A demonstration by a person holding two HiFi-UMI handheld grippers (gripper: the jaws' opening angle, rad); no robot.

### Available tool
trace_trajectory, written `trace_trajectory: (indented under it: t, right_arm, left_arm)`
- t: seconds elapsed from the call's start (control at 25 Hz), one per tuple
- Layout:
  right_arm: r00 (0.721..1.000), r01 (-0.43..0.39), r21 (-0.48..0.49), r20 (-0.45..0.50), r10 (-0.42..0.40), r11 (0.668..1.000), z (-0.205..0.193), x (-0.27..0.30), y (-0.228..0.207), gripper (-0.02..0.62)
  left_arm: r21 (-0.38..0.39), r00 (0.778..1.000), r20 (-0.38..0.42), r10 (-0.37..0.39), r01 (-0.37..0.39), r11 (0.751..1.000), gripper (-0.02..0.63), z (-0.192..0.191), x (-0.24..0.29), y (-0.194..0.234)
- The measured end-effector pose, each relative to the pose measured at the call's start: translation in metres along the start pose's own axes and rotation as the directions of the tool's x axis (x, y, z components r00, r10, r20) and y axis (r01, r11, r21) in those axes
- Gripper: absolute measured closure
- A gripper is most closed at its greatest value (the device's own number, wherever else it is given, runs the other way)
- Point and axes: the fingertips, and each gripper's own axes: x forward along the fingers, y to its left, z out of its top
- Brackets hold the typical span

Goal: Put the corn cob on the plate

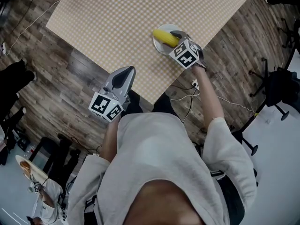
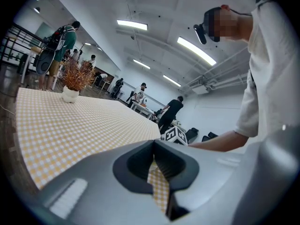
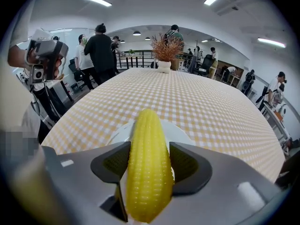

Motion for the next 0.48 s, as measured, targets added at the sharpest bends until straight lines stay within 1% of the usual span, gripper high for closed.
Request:
trace_trajectory:
  t: [0.04, 0.12, 0.16, 0.48]
  right_arm:
    - [1.000, -0.007, 0.005, 0.004, 0.007, 1.000, 0.000, 0.000, 0.001, 0.322]
    - [1.000, -0.020, 0.005, 0.012, 0.020, 1.000, 0.002, 0.000, 0.002, 0.273]
    - [1.000, -0.019, 0.001, 0.016, 0.019, 1.000, 0.004, -0.001, 0.002, 0.265]
    - [0.999, 0.001, -0.024, 0.054, 0.001, 1.000, 0.020, -0.024, 0.002, 0.259]
  left_arm:
    - [0.000, 1.000, 0.001, -0.001, 0.001, 1.000, 0.598, 0.000, 0.000, 0.000]
    - [-0.003, 1.000, 0.000, -0.001, 0.001, 1.000, 0.598, 0.000, 0.000, 0.000]
    - [-0.004, 1.000, 0.000, -0.001, 0.001, 1.000, 0.598, 0.000, -0.001, 0.000]
    - [0.015, 1.000, 0.017, -0.015, 0.014, 1.000, 0.598, 0.005, -0.001, -0.009]
